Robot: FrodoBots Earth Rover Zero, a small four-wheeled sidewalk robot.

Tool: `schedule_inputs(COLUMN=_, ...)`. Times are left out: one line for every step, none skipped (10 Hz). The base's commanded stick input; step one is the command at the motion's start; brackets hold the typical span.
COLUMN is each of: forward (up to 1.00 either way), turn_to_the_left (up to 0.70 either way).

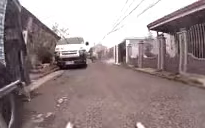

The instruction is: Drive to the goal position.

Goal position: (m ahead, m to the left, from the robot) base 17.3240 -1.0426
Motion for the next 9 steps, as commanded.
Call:
schedule_inputs(forward=0.70, turn_to_the_left=0.10)
schedule_inputs(forward=0.70, turn_to_the_left=0.03)
schedule_inputs(forward=0.70, turn_to_the_left=0.01)
schedule_inputs(forward=0.70, turn_to_the_left=0.00)
schedule_inputs(forward=0.70, turn_to_the_left=0.00)
schedule_inputs(forward=0.70, turn_to_the_left=0.00)
schedule_inputs(forward=0.70, turn_to_the_left=0.00)
schedule_inputs(forward=0.70, turn_to_the_left=0.00)
schedule_inputs(forward=0.70, turn_to_the_left=0.00)
